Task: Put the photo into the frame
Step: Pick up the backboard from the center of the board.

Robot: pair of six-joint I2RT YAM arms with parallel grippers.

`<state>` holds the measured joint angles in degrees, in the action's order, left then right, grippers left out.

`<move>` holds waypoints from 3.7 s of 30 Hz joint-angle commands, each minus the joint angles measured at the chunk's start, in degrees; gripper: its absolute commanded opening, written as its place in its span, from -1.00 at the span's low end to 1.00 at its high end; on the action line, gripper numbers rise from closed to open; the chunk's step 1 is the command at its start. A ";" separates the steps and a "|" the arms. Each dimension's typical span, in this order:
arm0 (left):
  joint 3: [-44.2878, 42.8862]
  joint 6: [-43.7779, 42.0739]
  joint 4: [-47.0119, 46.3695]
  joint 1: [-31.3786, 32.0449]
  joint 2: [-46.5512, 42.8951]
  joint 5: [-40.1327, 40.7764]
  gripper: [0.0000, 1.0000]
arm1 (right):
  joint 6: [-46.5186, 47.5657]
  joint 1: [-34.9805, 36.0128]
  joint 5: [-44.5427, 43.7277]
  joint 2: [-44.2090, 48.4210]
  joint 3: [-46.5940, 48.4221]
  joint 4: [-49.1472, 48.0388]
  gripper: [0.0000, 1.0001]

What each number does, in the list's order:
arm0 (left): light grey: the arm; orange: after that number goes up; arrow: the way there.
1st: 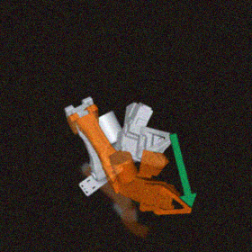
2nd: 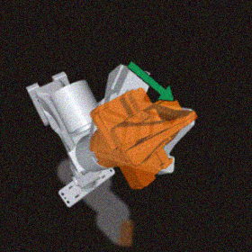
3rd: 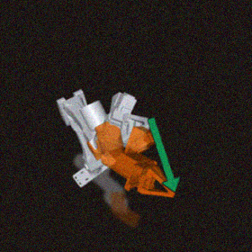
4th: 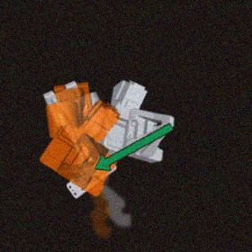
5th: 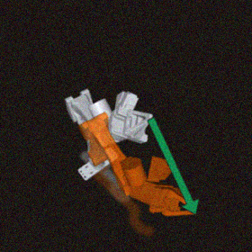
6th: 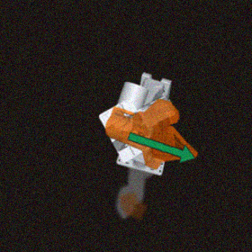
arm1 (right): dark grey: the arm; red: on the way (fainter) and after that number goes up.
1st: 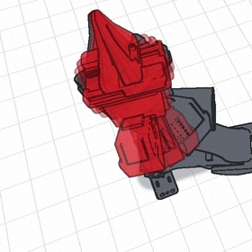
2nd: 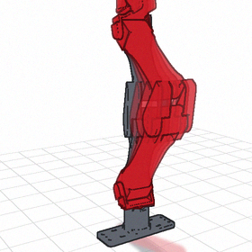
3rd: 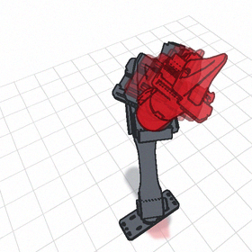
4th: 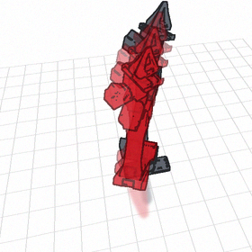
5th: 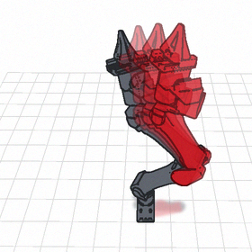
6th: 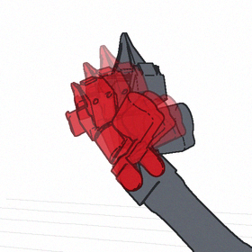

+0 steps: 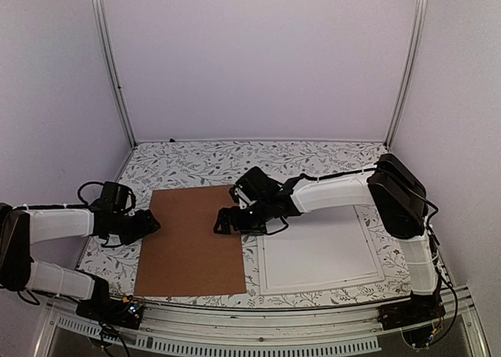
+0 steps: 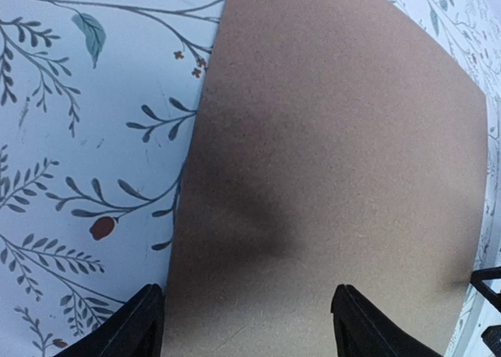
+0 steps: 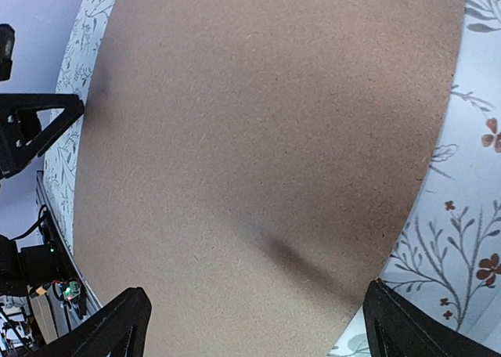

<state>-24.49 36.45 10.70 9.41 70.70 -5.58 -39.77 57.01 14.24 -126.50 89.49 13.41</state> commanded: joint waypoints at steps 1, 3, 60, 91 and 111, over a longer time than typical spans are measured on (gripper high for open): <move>3.44 2.41 -1.56 2.36 -2.40 -5.79 0.49 | -2.30 -2.42 -5.08 -0.68 -0.86 10.09 0.98; 4.61 3.18 -2.20 2.85 -3.71 -6.58 0.47 | -2.74 -2.89 -6.10 -0.68 -1.10 11.19 0.98; -2.75 1.25 5.04 3.07 -1.66 -7.59 0.64 | -3.06 -4.10 0.63 -0.25 -4.68 5.12 0.98; -5.77 0.49 8.98 3.10 6.25 -8.97 0.63 | -3.18 -4.09 2.92 0.03 -6.61 1.75 0.98; 0.27 4.27 -2.49 3.38 4.79 -15.34 0.52 | -8.06 -4.12 13.09 5.94 -11.66 -10.52 0.93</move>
<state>-26.79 38.44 8.67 11.97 74.87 -13.91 -46.09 51.42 21.67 -121.54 79.37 4.69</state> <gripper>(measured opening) 0.764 0.968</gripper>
